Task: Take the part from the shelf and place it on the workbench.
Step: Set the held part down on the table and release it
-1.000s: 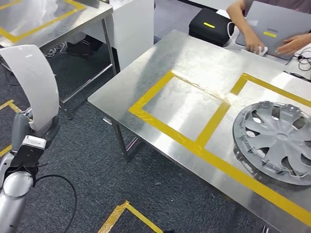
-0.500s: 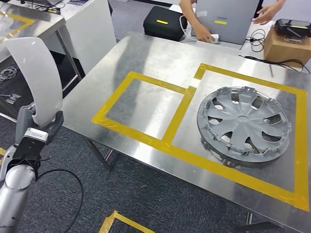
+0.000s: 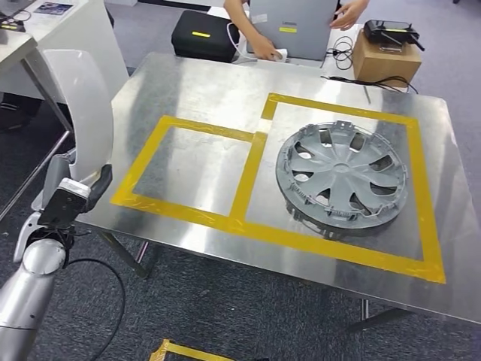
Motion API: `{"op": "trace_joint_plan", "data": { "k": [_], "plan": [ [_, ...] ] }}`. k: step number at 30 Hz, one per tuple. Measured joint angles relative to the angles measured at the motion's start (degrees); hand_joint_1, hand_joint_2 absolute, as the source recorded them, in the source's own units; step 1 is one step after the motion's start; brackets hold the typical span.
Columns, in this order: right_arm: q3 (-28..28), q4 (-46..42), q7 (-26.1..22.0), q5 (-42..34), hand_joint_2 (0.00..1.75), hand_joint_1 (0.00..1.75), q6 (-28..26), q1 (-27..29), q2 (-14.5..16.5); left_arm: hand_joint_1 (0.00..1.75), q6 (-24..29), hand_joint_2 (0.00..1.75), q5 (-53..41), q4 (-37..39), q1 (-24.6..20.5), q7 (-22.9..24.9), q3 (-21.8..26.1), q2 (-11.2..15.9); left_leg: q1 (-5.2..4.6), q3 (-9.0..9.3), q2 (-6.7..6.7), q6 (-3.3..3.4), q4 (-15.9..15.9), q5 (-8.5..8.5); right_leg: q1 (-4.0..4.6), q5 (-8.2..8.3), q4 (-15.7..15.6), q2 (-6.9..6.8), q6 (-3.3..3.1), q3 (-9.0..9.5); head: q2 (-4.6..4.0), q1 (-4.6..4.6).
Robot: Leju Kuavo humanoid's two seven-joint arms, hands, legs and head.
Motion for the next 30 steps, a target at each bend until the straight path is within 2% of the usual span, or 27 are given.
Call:
{"op": "trace_joint_plan", "data": {
  "k": [1, 2, 3, 4, 6, 7, 9, 10, 11, 12, 13, 14, 15, 16, 17, 18, 20, 21, 22, 23, 26, 30],
  "plan": [
    [0.0, 0.0, 0.0, 0.0, 1.75, 0.0, 0.0, 0.0, 0.0, 1.75, 0.0, 1.75, 0.0, 0.5, -0.1, 0.0, -0.1, -0.1, -0.05, 0.06, 0.9, 0.01, 0.0, -0.12, -0.06, -0.05, 1.5, -0.27, 0.1, -0.87, 0.0, 0.01],
    [0.0, 0.0, 0.1, 0.0, 1.75, 0.0, 0.0, 0.0, 0.0, 1.75, 0.0, 1.75, 0.0, 1.0, -0.2, 0.1, -0.2, -0.2, -0.07, 0.18, 1.73, -0.04, 0.0, -0.26, -0.11, 0.91, 0.9, -0.51, 0.16, -0.6, 0.0, 0.02],
    [0.0, 0.0, 0.1, 0.0, 1.75, 0.0, 0.0, 0.0, 0.0, 1.75, -0.1, 1.75, 0.0, 1.4, -0.4, 0.1, -0.3, -0.3, -0.07, 0.38, 2.49, -0.16, 0.0, -0.44, -0.14, 2.72, -2.0, -0.99, 0.16, 0.9, 0.0, 0.03],
    [0.0, 0.0, 0.2, 0.0, 1.75, 0.0, 0.0, 0.1, 0.0, 1.75, -0.1, 1.75, 0.0, 1.8, -0.7, 0.2, -0.4, -0.4, -0.09, 0.64, 3.2, -0.34, 0.0, -0.65, -0.08, 4.52, -6.1, -2.09, 0.09, 3.04, 0.0, 0.03],
    [0.0, 0.0, 0.3, 0.1, 1.75, 0.0, 0.0, 0.0, -0.1, 1.75, -0.4, 1.75, 0.1, 2.8, -1.7, 0.2, -0.5, -0.4, -0.41, 1.01, 4.4, -0.84, 0.1, -1.05, 0.44, 6.28, -12.4, -4.3, -0.47, 6.62, 0.0, 0.02],
    [0.1, 0.0, 0.3, 0.1, 1.31, 0.0, 0.0, -0.1, -0.1, 1.75, -0.6, 1.75, 0.2, 3.4, -2.3, 0.3, -0.7, -0.5, -0.58, 1.14, 4.96, -1.09, 0.1, -1.17, 0.69, 6.25, -13.6, -4.78, -0.83, 7.29, 0.0, 0.0],
    [0.1, 0.0, 0.3, 0.1, 0.44, 0.0, 0.1, -0.1, -0.1, 1.75, -0.9, 1.75, 0.4, 4.9, -3.6, 0.4, -1.2, -0.7, -0.68, 1.52, 6.03, -1.62, -0.1, -1.33, 0.82, 6.17, -13.8, -3.82, -1.6, 7.47, 0.0, -0.02],
    [0.1, 0.0, 0.3, 0.2, 0.0, 0.0, 0.2, -0.1, -0.1, 1.75, -1.0, 1.75, 0.5, 5.7, -4.3, 0.4, -1.5, -0.8, -0.57, 1.72, 5.83, -1.93, 0.0, -1.63, 0.72, 6.22, -14.0, -3.28, -1.87, 7.63, 0.0, -0.03],
    [0.1, 0.0, 0.3, 0.2, 0.0, 0.0, 0.2, -0.1, -0.1, 1.75, -1.1, 1.75, 0.5, 6.5, -4.9, 0.5, -1.8, -0.9, -0.41, 1.58, 4.77, -2.19, 0.8, -2.29, 0.58, 6.24, -14.1, -2.85, -2.18, 7.84, 0.0, -0.11],
    [0.2, 0.0, 0.3, 0.3, 0.0, 0.0, 0.3, -0.1, -0.1, 1.75, -1.2, 1.75, 0.5, 7.3, -5.6, 0.5, -2.0, -1.0, -0.27, 0.81, 3.17, -2.41, 2.8, -3.46, 0.4, 6.26, -14.3, -2.46, -2.47, 8.07, 0.0, -0.26],
    [0.3, -0.1, 0.4, 0.4, 0.0, 0.0, 0.3, -0.2, -0.1, 1.75, -1.4, 1.75, 0.4, 8.4, -6.2, 0.7, -2.3, -1.0, -0.12, -0.73, 1.24, -2.53, 6.1, -5.05, 0.28, 6.22, -14.4, -2.09, -2.71, 8.25, 0.0, -0.41],
    [0.4, -0.1, 0.4, 0.6, 0.0, 0.0, 0.4, -0.3, -0.2, 1.75, -1.6, 1.75, 0.2, 9.5, -6.7, 0.9, -2.6, -1.0, -0.08, -2.82, -0.11, -2.59, 10.1, -6.67, 0.26, 6.13, -14.4, -1.68, -2.93, 8.37, 0.0, -0.54],
    [0.6, -0.1, 0.4, 0.7, 0.0, 0.0, 0.4, -0.3, -0.2, 1.75, -1.9, 1.75, 0.0, 10.7, -7.1, 1.2, -3.0, -1.1, -0.08, -4.87, -0.78, -2.63, 13.9, -7.82, 0.29, 6.05, -14.4, -1.21, -3.06, 8.48, 0.0, -0.58],
    [0.8, -0.1, 0.4, 0.9, 0.0, 0.0, 0.6, -0.4, -0.2, 1.75, -2.2, 1.75, -0.3, 12.0, -7.4, 1.5, -3.4, -1.1, -0.08, -6.35, -1.03, -2.64, 16.2, -8.03, 0.32, 5.99, -14.4, -0.73, -3.11, 8.6, 0.0, -0.6],
    [1.0, -0.2, 0.5, 1.0, 0.0, 0.0, 0.7, -0.4, -0.2, 1.75, -2.4, 1.75, -0.7, 13.3, -7.9, 1.9, -3.8, -1.2, -0.09, -6.89, -1.09, -2.57, 16.3, -7.1, 0.36, 5.94, -14.3, -0.31, -3.13, 8.71, 0.0, -0.6],
    [1.1, -0.3, 0.5, 1.2, 0.0, 0.0, 0.8, -0.4, -0.2, 1.75, -2.5, 1.75, -1.1, 14.7, -8.7, 2.2, -4.3, -1.4, -0.09, -6.37, -1.11, -2.43, 14.2, -5.15, 0.38, 5.9, -14.3, 0.05, -3.09, 8.83, 0.0, -0.6],
    [1.4, -0.4, 0.6, 1.4, 0.0, 0.0, 1.1, -0.4, -0.2, 1.75, -2.8, 1.75, -1.9, 17.8, -10.9, 3.1, -5.3, -1.9, -0.15, -3.57, -1.28, -2.0, 6.7, -0.64, 0.5, 5.72, -14.1, 0.59, -2.83, 8.97, 0.0, -0.58],
    [1.5, -0.4, 0.6, 1.6, 0.0, 0.0, 1.2, -0.5, -0.2, 1.75, -2.9, 1.75, -2.2, 19.5, -12.2, 3.6, -5.7, -2.2, -0.22, -2.3, -1.38, -1.81, 3.5, 0.64, 0.57, 5.64, -14.0, 0.79, -2.6, 8.89, 0.0, -0.56],
    [1.6, -0.4, 0.6, 1.7, 0.0, 0.0, 1.2, -0.5, -0.2, 1.75, -3.1, 1.75, -2.5, 21.0, -13.2, 4.0, -6.1, -2.5, -0.28, -1.52, -1.47, -1.73, 1.4, 1.21, 0.66, 5.56, -13.8, 0.93, -2.39, 8.73, 0.0, -0.53],
    [1.7, -0.4, 0.6, 1.7, 0.0, 0.0, 1.3, -0.6, -0.2, 1.75, -3.1, 1.75, -2.7, 22.3, -14.1, 4.2, -6.5, -2.8, -0.35, -1.27, -1.52, -1.77, 0.6, 1.09, 0.72, 5.55, -13.8, 1.01, -2.38, 8.56, 0.0, -0.52],
    [2.0, -0.4, 0.5, 1.8, 0.0, 0.0, 1.4, -0.5, -0.3, 1.75, -3.2, 1.75, -3.2, 25.2, -15.6, 4.6, -7.4, -3.7, -0.44, -1.25, -1.53, -1.9, 0.2, 1.2, 0.65, 5.68, -14.0, 1.0, -2.58, 8.52, 0.0, -0.5],
    [2.5, -0.5, 0.3, 2.3, 0.0, 0.0, 2.1, -0.7, -0.4, 1.75, -4.2, 1.75, -5.4, 30.8, -18.5, 7.6, -9.1, -5.1, -0.5, -1.26, -1.55, -1.58, 0.3, 1.14, 0.61, 5.88, -14.5, 0.98, -2.1, 8.76, 0.0, -0.48]
  ]
}}
